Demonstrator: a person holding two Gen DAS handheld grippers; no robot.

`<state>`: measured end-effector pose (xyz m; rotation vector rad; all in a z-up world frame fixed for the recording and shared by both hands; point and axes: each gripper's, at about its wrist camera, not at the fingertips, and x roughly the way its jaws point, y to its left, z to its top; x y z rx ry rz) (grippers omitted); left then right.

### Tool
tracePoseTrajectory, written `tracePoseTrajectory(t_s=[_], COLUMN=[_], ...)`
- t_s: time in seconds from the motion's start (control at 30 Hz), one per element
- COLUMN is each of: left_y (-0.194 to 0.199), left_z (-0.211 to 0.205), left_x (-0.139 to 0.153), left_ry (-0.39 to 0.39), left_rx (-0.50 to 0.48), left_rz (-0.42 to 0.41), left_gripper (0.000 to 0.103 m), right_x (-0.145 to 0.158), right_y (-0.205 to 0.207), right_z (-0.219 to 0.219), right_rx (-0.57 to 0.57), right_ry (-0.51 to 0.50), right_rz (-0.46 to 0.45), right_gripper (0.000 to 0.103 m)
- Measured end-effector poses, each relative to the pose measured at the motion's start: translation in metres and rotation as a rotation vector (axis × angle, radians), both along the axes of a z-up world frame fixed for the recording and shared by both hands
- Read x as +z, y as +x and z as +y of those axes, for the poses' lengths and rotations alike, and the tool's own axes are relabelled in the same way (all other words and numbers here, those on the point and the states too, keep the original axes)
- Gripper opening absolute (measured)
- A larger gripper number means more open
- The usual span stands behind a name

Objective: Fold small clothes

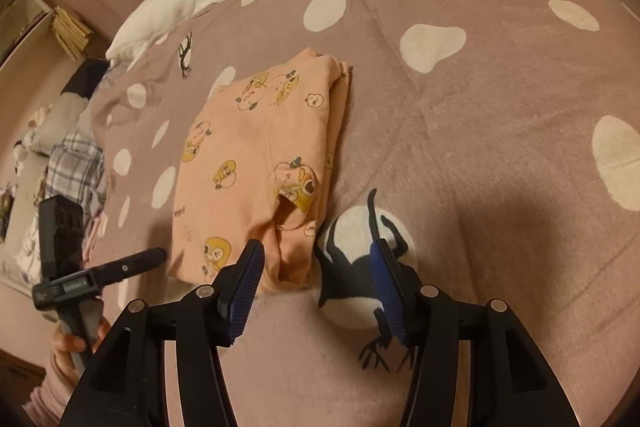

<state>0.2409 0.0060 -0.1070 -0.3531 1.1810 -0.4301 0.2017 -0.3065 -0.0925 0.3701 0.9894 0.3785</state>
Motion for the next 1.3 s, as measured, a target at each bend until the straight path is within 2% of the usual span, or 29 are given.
tracePoseTrajectory(t_s=[0.3,0.33,0.4,1.2,1.3], left_y=[0.011,0.012,0.015,0.03,0.031], left_z=[-0.009,-0.01,-0.012,-0.031,-0.032], left_x=[-0.002,-0.002,-0.002,-0.004,-0.004], left_ry=[0.007,0.007,0.007,-0.012,-0.015], left_rx=[-0.018,-0.02,-0.023,-0.054,-0.056], left_rz=[-0.021,-0.024,-0.027,-0.056,-0.059], left_gripper=[0.082,0.082,0.082,0.085,0.088], right_x=[-0.003,-0.003,-0.004,-0.02,-0.02], right_y=[0.015,0.017,0.021,0.065,0.066], right_z=[-0.004,-0.004,-0.004,0.002,0.004], right_rx=[-0.011,-0.011,-0.018,-0.025,-0.023], right_ry=[0.092,0.104,0.121,0.235,0.235], right_rz=[0.006,0.006,0.008,0.054,0.054], right_gripper=[0.056,0.057,0.068,0.068,0.068])
